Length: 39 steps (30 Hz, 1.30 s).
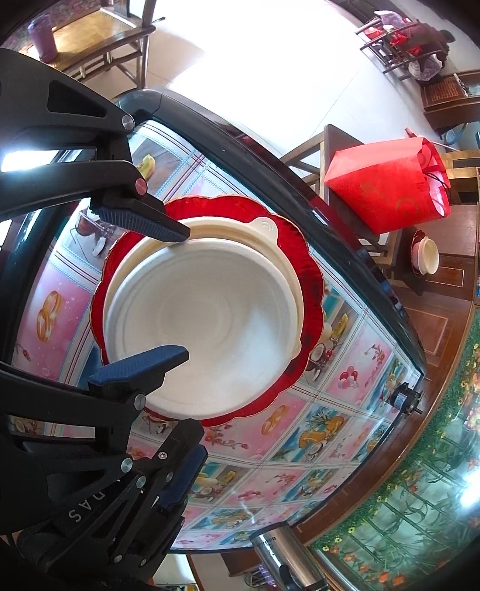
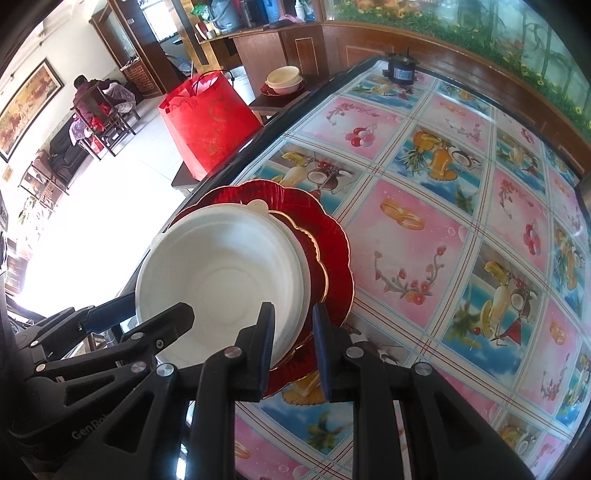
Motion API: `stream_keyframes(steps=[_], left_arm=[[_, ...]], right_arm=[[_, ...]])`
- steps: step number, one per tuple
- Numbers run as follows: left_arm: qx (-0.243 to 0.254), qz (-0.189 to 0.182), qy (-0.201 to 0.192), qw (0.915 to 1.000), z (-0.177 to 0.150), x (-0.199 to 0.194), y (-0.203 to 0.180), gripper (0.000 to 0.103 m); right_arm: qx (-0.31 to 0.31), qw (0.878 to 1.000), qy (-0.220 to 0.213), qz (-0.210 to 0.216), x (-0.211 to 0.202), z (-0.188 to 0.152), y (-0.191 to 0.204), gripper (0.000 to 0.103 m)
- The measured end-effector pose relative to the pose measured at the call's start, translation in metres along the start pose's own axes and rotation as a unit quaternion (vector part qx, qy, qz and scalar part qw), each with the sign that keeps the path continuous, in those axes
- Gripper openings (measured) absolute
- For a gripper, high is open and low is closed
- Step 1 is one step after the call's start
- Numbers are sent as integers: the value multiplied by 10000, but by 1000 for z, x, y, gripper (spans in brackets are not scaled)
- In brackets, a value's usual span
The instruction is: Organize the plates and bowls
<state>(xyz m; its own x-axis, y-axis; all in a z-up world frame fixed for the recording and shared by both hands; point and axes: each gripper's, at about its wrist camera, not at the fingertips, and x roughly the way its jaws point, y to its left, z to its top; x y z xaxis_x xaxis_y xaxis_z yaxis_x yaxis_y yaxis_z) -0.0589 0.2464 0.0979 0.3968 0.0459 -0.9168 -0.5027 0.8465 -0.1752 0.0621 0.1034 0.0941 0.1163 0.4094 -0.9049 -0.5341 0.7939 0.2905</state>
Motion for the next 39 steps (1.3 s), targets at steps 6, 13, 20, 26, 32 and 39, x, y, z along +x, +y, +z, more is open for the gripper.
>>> stream_keyframes(steps=[6,13,20,26,32,39], left_arm=[[51,11,-123,9999,-6,-8,-2,59],[-16,80,-270,9996,-17,-15,0,59],[119,304,-515,9981,-30,-26,-4,59],[417,769,-1160,9894,-44,-53,-15,59],[299,794,-1093,9904,-49,-51,-12,59],[594,870,-1118,9881,-66,-50,-21,59]], right_arm=[[41,10000,-53,-1,-7,-4,-8,38],[-15,9999,-149,5,-16,-12,-11,51],[-125,9997,-212,20,-24,-20,-10,54],[-219,9994,-274,41,-31,-27,-9,60],[-359,9989,-313,30,-38,-34,-7,64],[-643,9970,-410,-153,-45,-50,-4,81]])
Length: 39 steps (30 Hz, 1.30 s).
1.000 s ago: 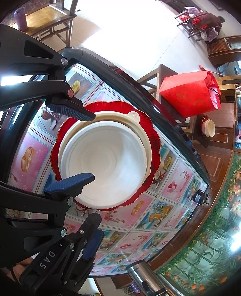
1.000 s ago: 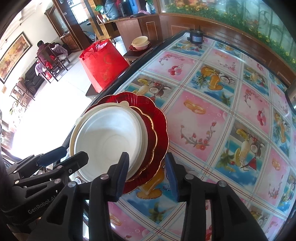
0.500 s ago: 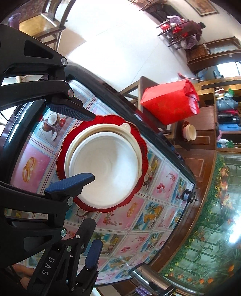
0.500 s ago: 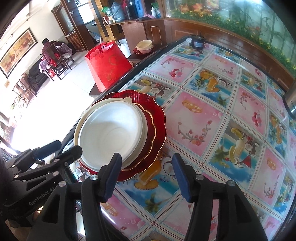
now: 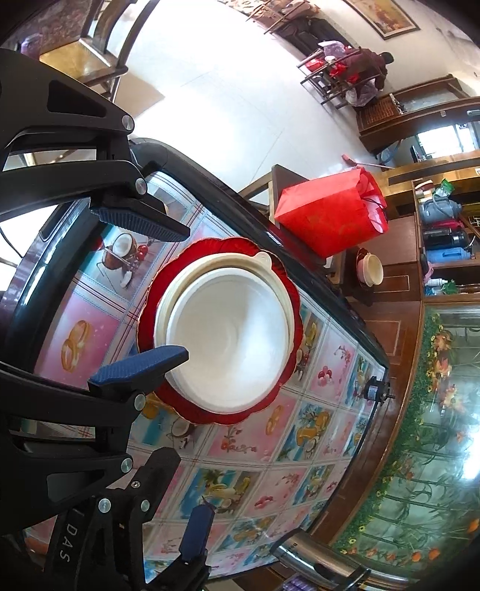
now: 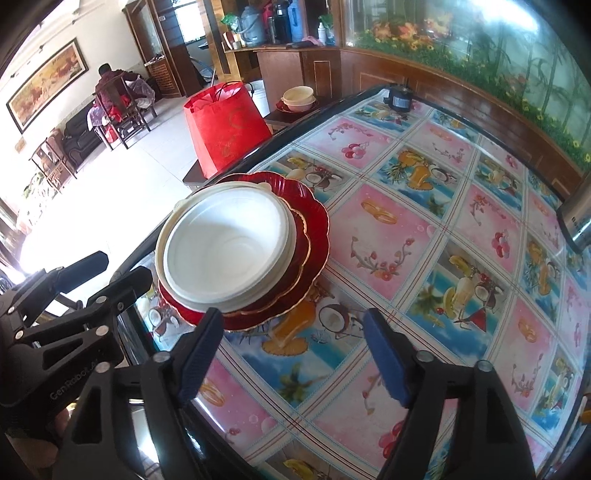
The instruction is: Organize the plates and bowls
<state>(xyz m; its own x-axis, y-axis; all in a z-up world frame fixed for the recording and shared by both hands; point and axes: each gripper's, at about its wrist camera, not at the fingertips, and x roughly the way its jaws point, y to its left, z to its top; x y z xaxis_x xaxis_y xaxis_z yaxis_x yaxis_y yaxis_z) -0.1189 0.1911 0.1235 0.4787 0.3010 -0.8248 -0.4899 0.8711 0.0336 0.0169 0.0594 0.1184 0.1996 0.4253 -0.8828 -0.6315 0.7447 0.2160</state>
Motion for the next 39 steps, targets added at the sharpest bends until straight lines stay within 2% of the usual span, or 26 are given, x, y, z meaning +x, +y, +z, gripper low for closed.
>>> stream_keyframes(steps=[4,5,6,7,13,17,29,39], left_arm=[[-12,25,55,10000,-8,-2,-3,59],[-49,50,74,9999,-10,-3,-3,59],[-104,56,88,9999,-11,-3,-2,59],[-135,26,117,9998,-11,-3,-2,59],[-82,57,31,9999,-20,-9,-5,59],[131,366,-39,9992,-28,-13,-11,60],[-65,214,23,9997,-36,-18,-4,60],[-209,249,0,9995,-37,-19,1,60]], right_arm=[[-64,10000,41,-12,0,-8,-1,86],[-81,10000,39,-13,-1,-10,-1,91],[-114,9999,24,-19,-2,-11,-1,102],[-144,9999,3,-74,-4,-13,0,103],[-158,9997,-166,-101,-15,-18,-2,103],[-180,9995,-252,-88,-20,-20,-4,103],[-207,9993,-303,86,-29,-21,-5,103],[-224,9991,-329,127,-30,-21,-4,103]])
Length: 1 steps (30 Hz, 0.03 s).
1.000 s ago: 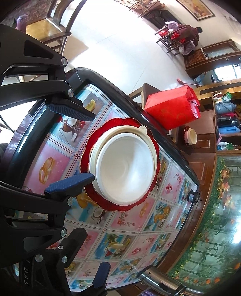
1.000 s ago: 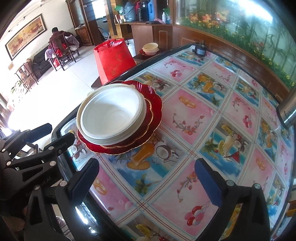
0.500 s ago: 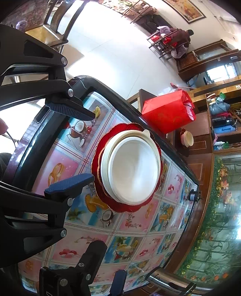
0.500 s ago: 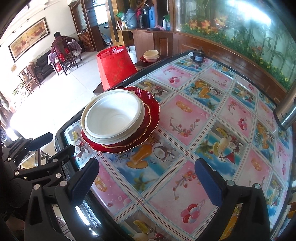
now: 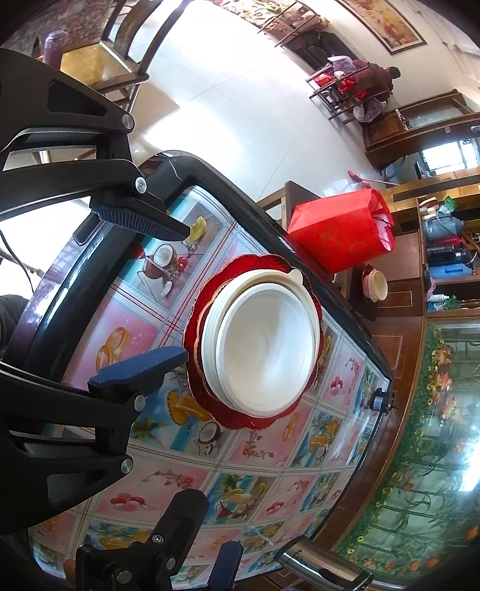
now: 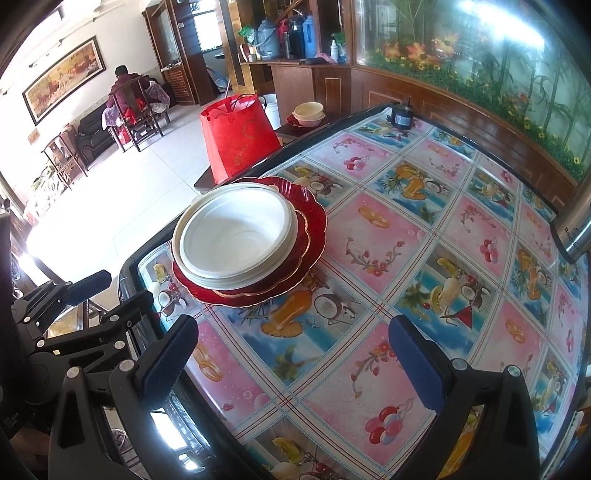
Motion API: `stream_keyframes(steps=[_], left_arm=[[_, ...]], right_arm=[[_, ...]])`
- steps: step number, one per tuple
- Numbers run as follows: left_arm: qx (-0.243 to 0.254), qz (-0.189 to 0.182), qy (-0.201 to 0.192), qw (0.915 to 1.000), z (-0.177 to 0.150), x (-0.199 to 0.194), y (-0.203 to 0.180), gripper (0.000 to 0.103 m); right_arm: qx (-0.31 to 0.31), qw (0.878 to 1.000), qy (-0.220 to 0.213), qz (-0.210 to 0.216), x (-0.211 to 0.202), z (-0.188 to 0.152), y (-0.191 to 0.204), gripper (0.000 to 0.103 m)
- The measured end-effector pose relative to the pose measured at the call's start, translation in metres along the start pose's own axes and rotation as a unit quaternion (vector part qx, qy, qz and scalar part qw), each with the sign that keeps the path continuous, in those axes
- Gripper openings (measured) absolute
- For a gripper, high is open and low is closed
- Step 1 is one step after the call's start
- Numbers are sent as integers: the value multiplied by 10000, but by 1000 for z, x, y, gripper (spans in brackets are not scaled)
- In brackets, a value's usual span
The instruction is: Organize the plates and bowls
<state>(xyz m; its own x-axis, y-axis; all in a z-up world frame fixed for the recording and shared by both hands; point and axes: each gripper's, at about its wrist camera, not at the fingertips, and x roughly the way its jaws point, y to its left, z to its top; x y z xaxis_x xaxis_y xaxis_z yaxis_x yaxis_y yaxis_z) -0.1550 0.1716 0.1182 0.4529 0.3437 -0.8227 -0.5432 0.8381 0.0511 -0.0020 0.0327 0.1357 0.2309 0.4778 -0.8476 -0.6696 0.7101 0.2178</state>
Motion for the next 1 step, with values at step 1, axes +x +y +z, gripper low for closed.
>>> stream_keyframes(steps=[1], left_arm=[[7,-1,19,10000,0,1,0,60]], right_arm=[[5,10000,3,1,0,0,0,103]])
